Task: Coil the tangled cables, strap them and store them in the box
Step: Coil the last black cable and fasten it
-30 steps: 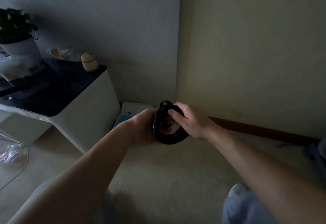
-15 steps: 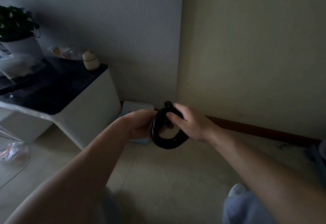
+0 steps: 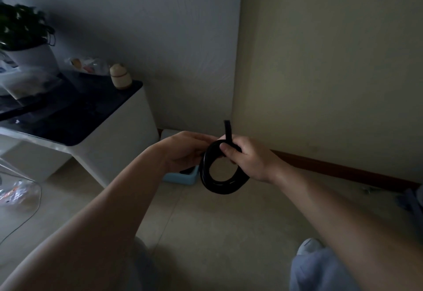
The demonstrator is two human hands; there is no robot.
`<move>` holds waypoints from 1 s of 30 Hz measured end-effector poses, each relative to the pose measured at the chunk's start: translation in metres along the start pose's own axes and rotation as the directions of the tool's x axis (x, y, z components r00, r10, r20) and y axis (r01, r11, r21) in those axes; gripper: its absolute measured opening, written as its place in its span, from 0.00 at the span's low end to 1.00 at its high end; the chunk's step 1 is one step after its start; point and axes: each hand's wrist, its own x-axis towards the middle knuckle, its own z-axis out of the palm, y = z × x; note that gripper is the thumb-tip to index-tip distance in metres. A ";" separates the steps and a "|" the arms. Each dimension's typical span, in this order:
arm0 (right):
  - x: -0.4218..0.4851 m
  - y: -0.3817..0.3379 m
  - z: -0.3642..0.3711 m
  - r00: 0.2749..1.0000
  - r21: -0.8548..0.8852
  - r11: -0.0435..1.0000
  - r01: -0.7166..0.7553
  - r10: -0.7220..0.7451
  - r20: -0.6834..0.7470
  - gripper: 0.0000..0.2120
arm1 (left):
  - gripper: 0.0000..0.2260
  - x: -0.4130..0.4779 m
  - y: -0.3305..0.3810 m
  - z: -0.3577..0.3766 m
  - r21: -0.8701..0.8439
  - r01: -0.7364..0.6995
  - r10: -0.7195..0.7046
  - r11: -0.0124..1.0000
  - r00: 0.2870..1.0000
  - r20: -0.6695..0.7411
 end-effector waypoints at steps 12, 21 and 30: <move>0.000 -0.004 0.005 0.998 -0.126 0.992 -0.024 0.030 0.048 0.08 | 0.11 0.000 0.003 -0.003 0.337 -0.024 0.071 0.941 0.989 -0.130; -0.003 -0.006 0.006 0.991 -0.260 0.966 0.004 0.030 0.129 0.17 | 0.08 -0.007 0.007 0.004 0.542 -0.056 0.291 0.839 0.886 -0.360; -0.002 -0.005 0.006 0.992 -0.292 0.956 0.035 0.003 0.129 0.07 | 0.07 -0.012 0.007 0.009 0.464 -0.189 0.346 0.865 0.895 -0.282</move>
